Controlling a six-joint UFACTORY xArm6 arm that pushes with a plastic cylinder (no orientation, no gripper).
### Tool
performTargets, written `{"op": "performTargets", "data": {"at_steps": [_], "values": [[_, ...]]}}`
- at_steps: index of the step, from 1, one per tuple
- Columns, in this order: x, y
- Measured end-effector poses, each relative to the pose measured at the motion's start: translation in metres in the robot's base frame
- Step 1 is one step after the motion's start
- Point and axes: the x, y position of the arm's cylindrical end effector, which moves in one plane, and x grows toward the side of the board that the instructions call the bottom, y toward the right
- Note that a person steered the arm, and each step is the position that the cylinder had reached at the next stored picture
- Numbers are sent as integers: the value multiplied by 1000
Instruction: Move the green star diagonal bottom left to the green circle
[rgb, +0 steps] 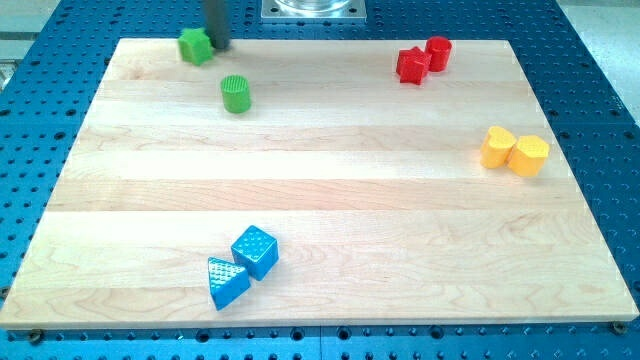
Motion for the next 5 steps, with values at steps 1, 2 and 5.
{"op": "performTargets", "data": {"at_steps": [1,2,5], "values": [[50,-40],[115,-59],[109,-103]]}}
